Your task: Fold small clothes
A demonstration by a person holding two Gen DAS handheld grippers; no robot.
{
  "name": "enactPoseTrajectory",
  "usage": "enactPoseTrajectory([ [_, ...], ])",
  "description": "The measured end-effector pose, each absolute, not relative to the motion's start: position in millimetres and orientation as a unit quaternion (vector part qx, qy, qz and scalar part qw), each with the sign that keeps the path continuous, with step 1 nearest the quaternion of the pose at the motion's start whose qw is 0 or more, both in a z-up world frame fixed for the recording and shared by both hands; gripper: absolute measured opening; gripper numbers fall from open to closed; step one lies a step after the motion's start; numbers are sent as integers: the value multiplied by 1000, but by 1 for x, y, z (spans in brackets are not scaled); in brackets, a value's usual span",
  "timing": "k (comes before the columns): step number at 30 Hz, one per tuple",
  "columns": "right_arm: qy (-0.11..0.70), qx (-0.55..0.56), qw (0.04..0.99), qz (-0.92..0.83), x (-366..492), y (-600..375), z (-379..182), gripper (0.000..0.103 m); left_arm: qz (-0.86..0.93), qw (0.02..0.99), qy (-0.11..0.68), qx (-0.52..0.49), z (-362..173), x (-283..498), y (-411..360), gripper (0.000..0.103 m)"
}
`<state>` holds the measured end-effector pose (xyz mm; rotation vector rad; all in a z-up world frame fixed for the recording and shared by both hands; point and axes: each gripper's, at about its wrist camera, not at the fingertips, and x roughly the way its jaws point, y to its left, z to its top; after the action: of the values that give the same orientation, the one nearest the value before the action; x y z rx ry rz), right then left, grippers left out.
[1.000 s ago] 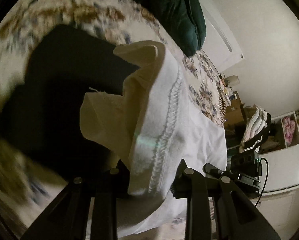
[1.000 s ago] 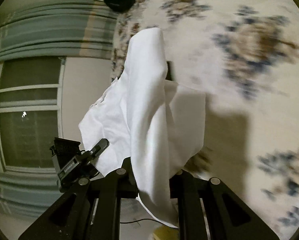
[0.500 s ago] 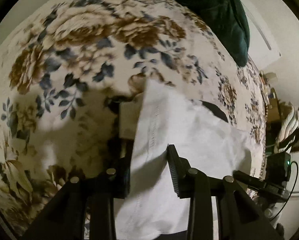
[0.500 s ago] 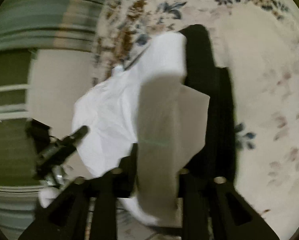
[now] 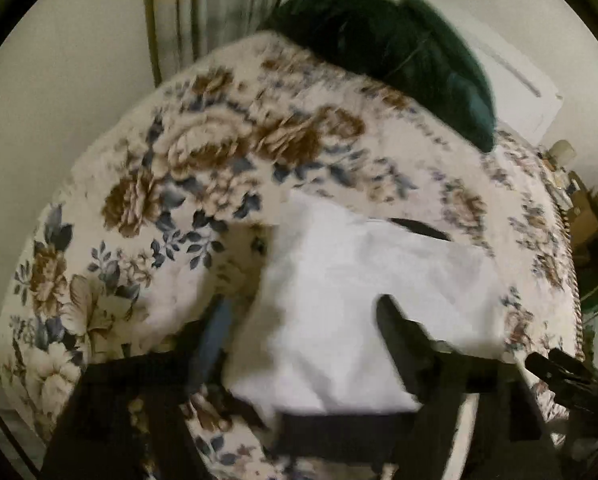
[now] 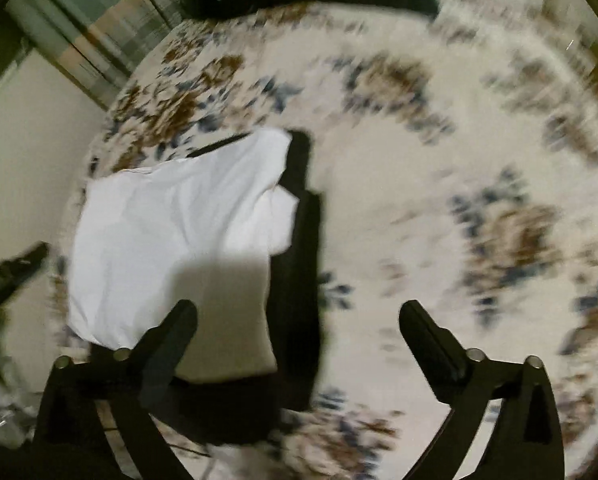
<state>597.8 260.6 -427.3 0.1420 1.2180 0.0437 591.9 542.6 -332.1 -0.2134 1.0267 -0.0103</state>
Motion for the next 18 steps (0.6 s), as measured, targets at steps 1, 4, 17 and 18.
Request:
enactPoseTrajectory([
  [1,561,53,826,10,586,262,-412,103,-2,870,484,-95,-320,579,533,80],
  [4,532,28,846,-10,551,258,-368,103,3,872,483,-83,-292,544,508,91],
  [17,454,17,890,26,344,206,-169,103,22,903,426,-45,-141,362,420,91],
  [18,452,16,891,30,331,205,-160,103,19,904,423,-48,-130,345,414,91],
])
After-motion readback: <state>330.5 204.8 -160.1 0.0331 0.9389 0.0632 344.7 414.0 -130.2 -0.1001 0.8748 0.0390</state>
